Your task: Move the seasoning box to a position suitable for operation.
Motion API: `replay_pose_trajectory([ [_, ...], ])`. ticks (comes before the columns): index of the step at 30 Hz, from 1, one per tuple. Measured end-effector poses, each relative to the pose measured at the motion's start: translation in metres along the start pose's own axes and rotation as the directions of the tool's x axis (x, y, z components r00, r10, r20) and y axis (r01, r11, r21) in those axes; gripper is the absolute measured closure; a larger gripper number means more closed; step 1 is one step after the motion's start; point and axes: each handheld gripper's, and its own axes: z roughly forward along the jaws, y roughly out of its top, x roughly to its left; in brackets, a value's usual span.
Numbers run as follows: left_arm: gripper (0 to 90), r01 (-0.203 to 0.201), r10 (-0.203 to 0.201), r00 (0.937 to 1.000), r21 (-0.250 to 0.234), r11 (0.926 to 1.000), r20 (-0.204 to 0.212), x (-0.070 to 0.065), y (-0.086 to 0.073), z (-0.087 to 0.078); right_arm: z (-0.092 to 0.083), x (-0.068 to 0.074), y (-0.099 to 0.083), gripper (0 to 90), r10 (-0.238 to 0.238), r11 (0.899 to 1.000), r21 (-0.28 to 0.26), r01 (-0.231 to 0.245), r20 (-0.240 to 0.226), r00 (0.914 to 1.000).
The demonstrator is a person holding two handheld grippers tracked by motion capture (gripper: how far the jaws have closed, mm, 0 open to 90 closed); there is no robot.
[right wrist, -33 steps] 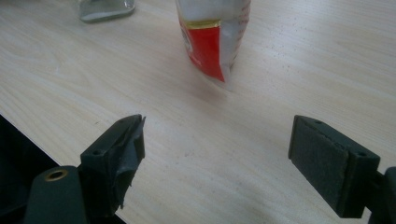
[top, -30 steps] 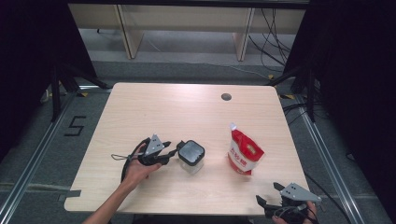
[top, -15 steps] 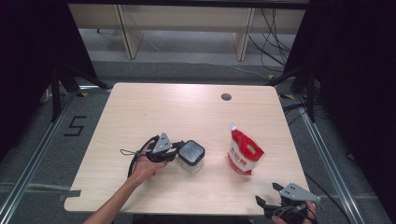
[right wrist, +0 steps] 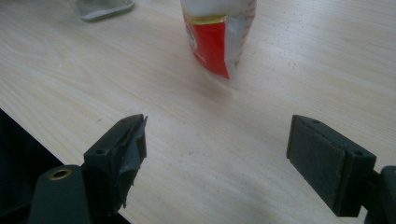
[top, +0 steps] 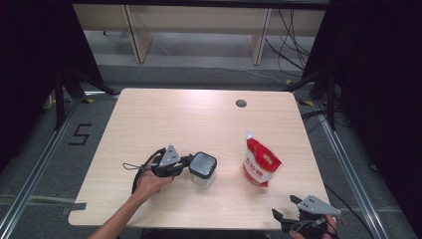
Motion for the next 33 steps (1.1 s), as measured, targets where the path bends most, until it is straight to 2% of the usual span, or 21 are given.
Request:
replay_pose_trajectory([
  [1, 78.8, -0.001, 0.001, 1.0000, -0.004, 1.0000, 0.001, -0.002, -0.001, -0.003, 0.000, 0.003, 0.000, 20.9, 0.036, 0.999, 0.010, -0.036, -0.009, 0.9993],
  [2, 78.2, -0.001, 0.001, 1.0000, 0.011, 0.9999, 0.009, -0.003, -0.002, -0.006, 0.000, 0.003, 0.000, 20.9, 0.041, 0.999, 0.014, -0.041, -0.009, 0.9991],
  [4, 77.0, 0.004, -0.004, 0.9998, 0.009, 1.0000, 0.020, -0.008, -0.005, -0.012, 0.000, 0.000, 0.000, 21.0, 0.005, 1.000, 0.008, -0.005, -0.009, 1.0000],
  [5, 76.5, 0.006, -0.006, 0.9996, 0.008, 1.0000, 0.028, -0.010, -0.006, -0.014, -0.001, 0.003, 0.000, 21.0, 0.033, 0.999, 0.020, -0.033, -0.014, 0.9994],
  [7, 75.8, -0.010, 0.010, 0.9996, 0.028, 0.9996, 0.027, -0.011, -0.006, -0.018, 0.000, 0.001, 0.000, 21.0, 0.004, 1.000, 0.004, -0.004, -0.007, 1.0000],
  [8, 75.2, 0.012, -0.012, 0.9994, 0.009, 0.9999, 0.031, -0.011, -0.006, -0.016, 0.001, 0.002, 0.000, 21.0, 0.012, 1.000, 0.015, -0.012, -0.017, 0.9998],
  [9, 74.2, 0.003, -0.003, 0.9991, 0.011, 0.9999, 0.042, -0.009, -0.006, -0.016, 0.000, 0.005, 0.000, 21.0, 0.044, 0.999, 0.024, -0.044, -0.014, 0.9989],
  [10, 73.0, 0.003, -0.003, 0.9991, 0.011, 0.9999, 0.042, -0.009, -0.006, -0.016, 0.000, 0.005, 0.000, 21.0, 0.044, 0.999, 0.024, -0.044, -0.014, 0.9989],
  [11, 71.2, 0.000, 0.000, 0.9998, -0.004, 1.0000, 0.020, -0.007, -0.006, -0.013, 0.001, 0.003, 0.001, 21.0, -0.001, 1.000, -0.002, 0.001, -0.016, 0.9999],
  [12, 70.4, -0.003, 0.004, 0.9991, -0.013, 0.9999, 0.043, -0.006, -0.006, -0.011, 0.001, 0.003, 0.001, 21.0, 0.000, 1.000, -0.001, 0.000, -0.018, 0.9998],
  [15, 75.1, 0.000, 0.001, 0.9988, -0.011, 0.9999, 0.049, -0.006, -0.007, -0.010, 0.001, 0.005, 0.001, 21.0, 0.007, 1.000, 0.010, -0.007, -0.027, 0.9996],
  [17, 75.5, -0.048, 0.049, 0.9969, -0.019, 0.9987, 0.062, -0.005, -0.007, -0.012, 0.002, 0.004, 0.001, 21.0, -0.010, 1.000, 0.007, 0.010, -0.018, 0.9998],
  [19, 75.5, -0.028, 0.029, 0.9970, -0.021, 0.9994, 0.071, -0.006, -0.009, -0.013, 0.002, 0.005, 0.001, 21.0, 0.004, 1.000, 0.018, -0.003, -0.025, 0.9997],
  [21, 75.3, -0.034, 0.035, 0.9968, -0.017, 0.9993, 0.072, -0.007, -0.009, -0.015, 0.001, 0.006, 0.001, 21.0, 0.012, 1.000, 0.013, -0.012, -0.029, 0.9995],
  [22, 75.3, -0.032, 0.033, 0.9966, -0.016, 0.9994, 0.076, -0.007, -0.009, -0.016, 0.002, 0.004, 0.001, 21.0, -0.007, 1.000, 0.009, 0.008, -0.034, 0.9994],
  [23, 75.2, -0.044, 0.045, 0.9961, -0.015, 0.9989, 0.077, -0.007, -0.009, -0.017, 0.002, 0.004, 0.001, 21.0, -0.006, 1.000, 0.013, 0.006, -0.024, 0.9997],
  [24, 75.1, -0.021, 0.022, 0.9966, -0.019, 0.9996, 0.079, -0.009, -0.010, -0.018, 0.002, 0.004, 0.001, 21.0, -0.009, 1.000, 0.008, 0.009, -0.019, 0.9998],
  [25, 75.0, -0.036, 0.037, 0.9962, -0.013, 0.9993, 0.079, -0.009, -0.010, -0.019, 0.002, 0.004, 0.001, 21.0, -0.012, 1.000, 0.007, 0.012, -0.017, 0.9998],
  [26, 74.9, -0.036, 0.037, 0.9952, -0.015, 0.9993, 0.091, -0.009, -0.011, -0.020, 0.002, 0.005, 0.001, 21.0, -0.002, 1.000, 0.013, 0.002, -0.032, 0.9995],
  [28, 74.6, -0.009, 0.010, 0.9957, -0.011, 0.9999, 0.092, -0.012, -0.012, -0.022, 0.002, 0.004, 0.001, 21.0, -0.014, 1.000, 0.003, 0.014, -0.026, 0.9996],
  [33, 74.0, -0.019, 0.019, 0.9947, 0.001, 0.9998, 0.101, -0.019, -0.013, -0.028, 0.002, 0.005, 0.001, 21.0, -0.013, 1.000, 0.006, 0.013, -0.035, 0.9993],
])
